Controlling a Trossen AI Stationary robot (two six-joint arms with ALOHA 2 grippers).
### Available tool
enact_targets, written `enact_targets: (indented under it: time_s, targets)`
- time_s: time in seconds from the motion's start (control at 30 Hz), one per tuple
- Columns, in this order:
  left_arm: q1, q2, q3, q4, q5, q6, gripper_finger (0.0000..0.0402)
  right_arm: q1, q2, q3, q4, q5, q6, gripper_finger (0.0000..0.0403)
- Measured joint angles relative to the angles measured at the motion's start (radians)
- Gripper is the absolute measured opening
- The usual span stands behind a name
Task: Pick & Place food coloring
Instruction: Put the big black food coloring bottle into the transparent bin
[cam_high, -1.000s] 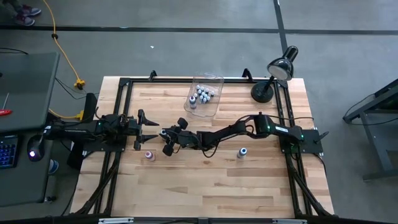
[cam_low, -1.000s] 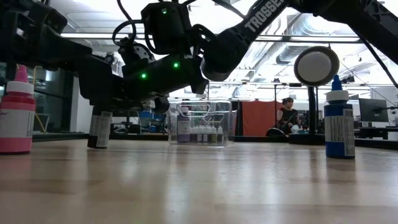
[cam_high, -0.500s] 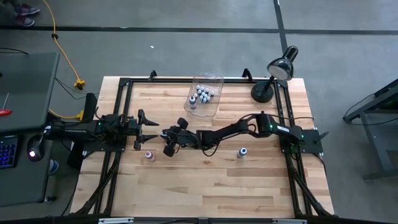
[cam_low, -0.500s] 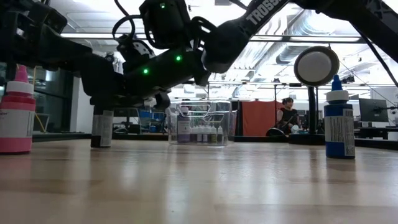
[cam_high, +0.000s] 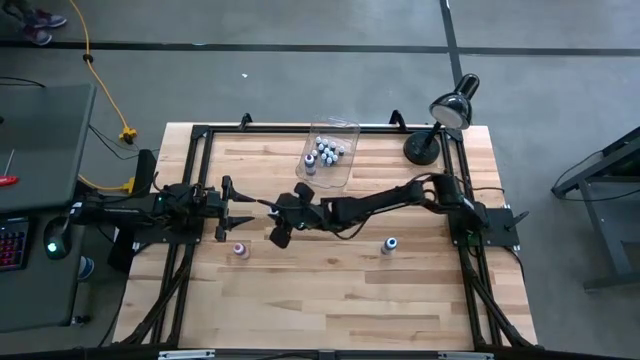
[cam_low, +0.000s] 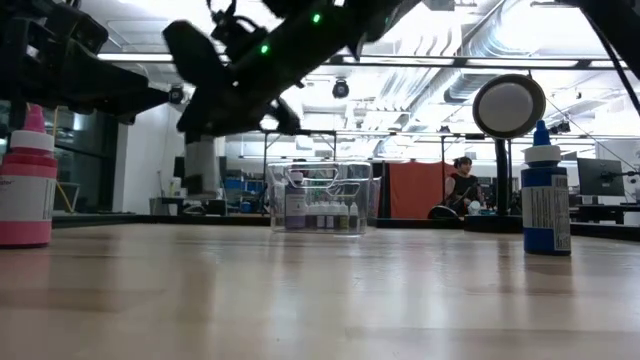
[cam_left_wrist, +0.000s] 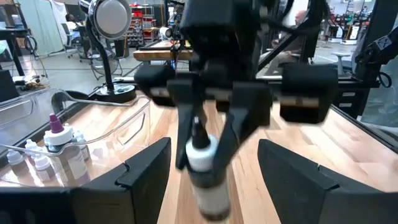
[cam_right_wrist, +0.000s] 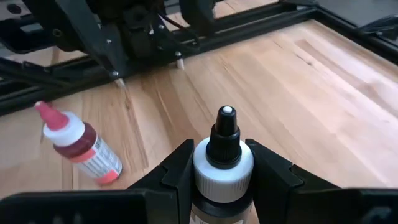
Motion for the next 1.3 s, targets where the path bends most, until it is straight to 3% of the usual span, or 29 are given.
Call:
enact_targets:
  time_s: [0.4, 0.67, 1.17, 1.3]
  targets:
    - [0.0, 0.0, 0.0, 0.0, 0.0, 0.0, 0.0239, -0.029, -0.195, 0.0, -0.251, 0.119, 0.022, 0.0113]
    - [0.0, 0.0, 0.0, 0.0, 0.0, 0.0, 0.0239, -0.053, -0.283, -0.031, -0.248, 0.233, 0.023, 0.0113]
    - [0.0, 0.0, 0.0, 0.001, 0.0, 0.0, 0.0239, -0.062, -0.522, -0.513, 0.038, 0.472, 0.14, 0.0113]
    - [0.0, 0.0, 0.0, 0.001, 0.0, 0.0, 0.0239, -0.083, -0.581, -0.605, 0.095, 0.476, 0.13, 0.0113]
